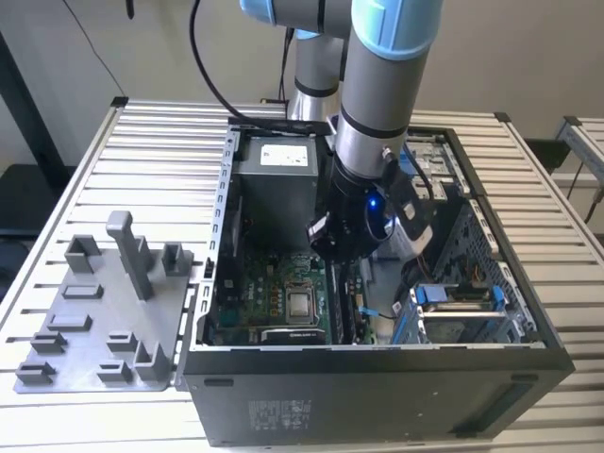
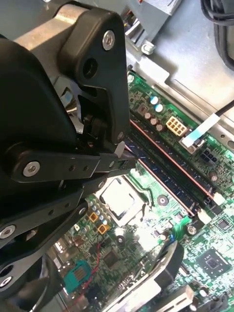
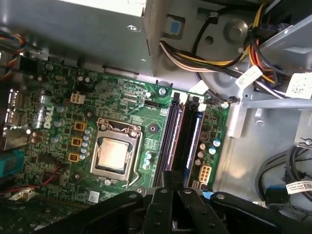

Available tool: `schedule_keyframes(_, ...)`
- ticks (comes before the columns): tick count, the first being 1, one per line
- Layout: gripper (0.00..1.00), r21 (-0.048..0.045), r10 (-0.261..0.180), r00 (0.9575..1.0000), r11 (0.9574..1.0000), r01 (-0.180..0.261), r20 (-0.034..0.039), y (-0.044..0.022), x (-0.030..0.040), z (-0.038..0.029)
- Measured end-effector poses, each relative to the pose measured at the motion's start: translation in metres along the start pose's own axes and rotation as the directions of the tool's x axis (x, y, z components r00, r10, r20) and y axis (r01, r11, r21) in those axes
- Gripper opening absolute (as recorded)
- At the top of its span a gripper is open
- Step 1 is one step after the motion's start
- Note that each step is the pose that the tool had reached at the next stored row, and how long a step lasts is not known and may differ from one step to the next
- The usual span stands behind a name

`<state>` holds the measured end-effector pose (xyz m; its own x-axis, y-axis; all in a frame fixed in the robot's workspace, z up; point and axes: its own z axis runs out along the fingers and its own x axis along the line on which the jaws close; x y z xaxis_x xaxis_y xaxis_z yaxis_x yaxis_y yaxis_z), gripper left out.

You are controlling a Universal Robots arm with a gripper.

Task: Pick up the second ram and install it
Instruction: 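Press down the second ram until it locks into place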

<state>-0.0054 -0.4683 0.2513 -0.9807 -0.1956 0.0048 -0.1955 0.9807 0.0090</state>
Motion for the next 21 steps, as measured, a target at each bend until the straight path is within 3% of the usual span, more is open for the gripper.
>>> schedule_keyframes(16,0.11,0.0,-0.066,0.9979,0.9979,0.066,-0.0006,0.0002,0.0013,0.0023)
schedule_keyframes(21,0.11,0.0,-0.108,0.9941,0.9941,0.108,-0.0009,0.0003,0.0015,0.0026)
